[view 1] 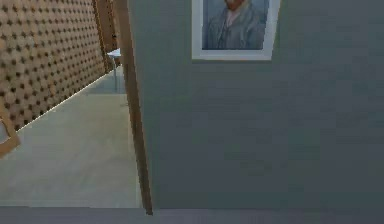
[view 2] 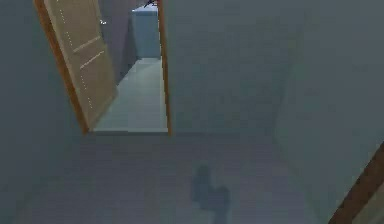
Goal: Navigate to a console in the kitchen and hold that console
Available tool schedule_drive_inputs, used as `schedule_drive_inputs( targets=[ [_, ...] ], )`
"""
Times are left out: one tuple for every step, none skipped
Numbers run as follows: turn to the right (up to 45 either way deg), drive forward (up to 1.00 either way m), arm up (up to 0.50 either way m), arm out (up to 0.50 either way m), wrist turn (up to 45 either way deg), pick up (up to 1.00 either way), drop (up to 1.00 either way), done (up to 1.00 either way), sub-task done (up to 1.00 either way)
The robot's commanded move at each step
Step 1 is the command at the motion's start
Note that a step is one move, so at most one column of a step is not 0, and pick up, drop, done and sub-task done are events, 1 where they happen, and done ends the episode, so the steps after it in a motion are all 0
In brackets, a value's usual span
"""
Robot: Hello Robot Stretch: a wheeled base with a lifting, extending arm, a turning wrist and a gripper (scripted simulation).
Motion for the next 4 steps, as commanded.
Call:
schedule_drive_inputs(
  targets=[
    [-39.0, 0.0, 0.0, 0.0, 0.0, 0.0, 0.0, 0.0, 0.0],
    [-3.0, 0.0, 0.0, 0.0, 0.0, 0.0, 0.0, 0.0, 0.0],
    [0.0, 1.0, 0.0, 0.0, 0.0, 0.0, 0.0, 0.0, 0.0],
    [-3.0, 0.0, 0.0, 0.0, 0.0, 0.0, 0.0, 0.0, 0.0]
  ],
)
